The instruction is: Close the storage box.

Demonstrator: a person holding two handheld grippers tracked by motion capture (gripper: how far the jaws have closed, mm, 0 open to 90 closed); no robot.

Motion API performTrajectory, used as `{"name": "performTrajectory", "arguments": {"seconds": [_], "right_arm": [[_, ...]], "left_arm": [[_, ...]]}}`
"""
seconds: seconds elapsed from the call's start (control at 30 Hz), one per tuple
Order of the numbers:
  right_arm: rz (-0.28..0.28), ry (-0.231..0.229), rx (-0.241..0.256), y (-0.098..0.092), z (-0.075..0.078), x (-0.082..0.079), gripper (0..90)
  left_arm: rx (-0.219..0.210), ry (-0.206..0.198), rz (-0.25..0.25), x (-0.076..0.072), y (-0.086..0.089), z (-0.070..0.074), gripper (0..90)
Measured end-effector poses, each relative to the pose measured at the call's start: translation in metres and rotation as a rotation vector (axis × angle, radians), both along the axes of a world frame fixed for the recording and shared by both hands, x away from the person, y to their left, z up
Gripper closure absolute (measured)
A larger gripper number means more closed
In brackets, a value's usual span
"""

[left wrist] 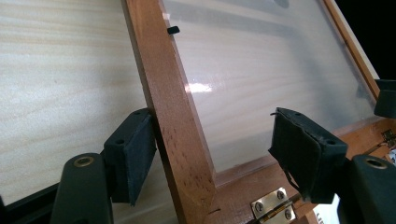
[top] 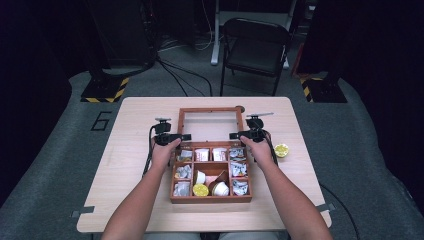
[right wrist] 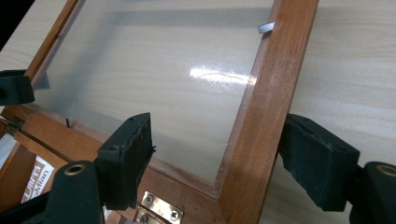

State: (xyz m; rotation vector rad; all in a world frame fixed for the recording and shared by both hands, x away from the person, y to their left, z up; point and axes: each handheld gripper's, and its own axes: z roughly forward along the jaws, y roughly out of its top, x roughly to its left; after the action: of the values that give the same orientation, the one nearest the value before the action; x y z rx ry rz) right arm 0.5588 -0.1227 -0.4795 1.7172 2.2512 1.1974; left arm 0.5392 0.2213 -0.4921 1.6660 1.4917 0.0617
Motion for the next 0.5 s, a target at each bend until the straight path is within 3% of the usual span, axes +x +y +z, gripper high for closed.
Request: {"name": "performTrajectory", "arguments": {"seconds": [0.13,0.37,0.43,0.5], "right_arm": [[0.005,-0.023,-0.003,0.0,0.005,-0.002,26.2],[0.001,-0.057,0.013,-0.002,0.014,-0.006,27.1],[0.003,-0.062,0.015,-0.002,0.015,-0.007,27.2],[0.004,-0.071,0.015,-0.002,0.017,-0.008,27.2]], "left_arm": [[0.012,-0.025,-0.014,-0.001,0.001,0.003,31.2],[-0.014,-0.049,-0.028,-0.004,0.005,0.013,31.7],[0.002,-0.045,-0.042,-0.004,0.005,0.015,31.5],[0.046,-0.046,-0.045,-0.004,0.001,0.02,31.5]]}}
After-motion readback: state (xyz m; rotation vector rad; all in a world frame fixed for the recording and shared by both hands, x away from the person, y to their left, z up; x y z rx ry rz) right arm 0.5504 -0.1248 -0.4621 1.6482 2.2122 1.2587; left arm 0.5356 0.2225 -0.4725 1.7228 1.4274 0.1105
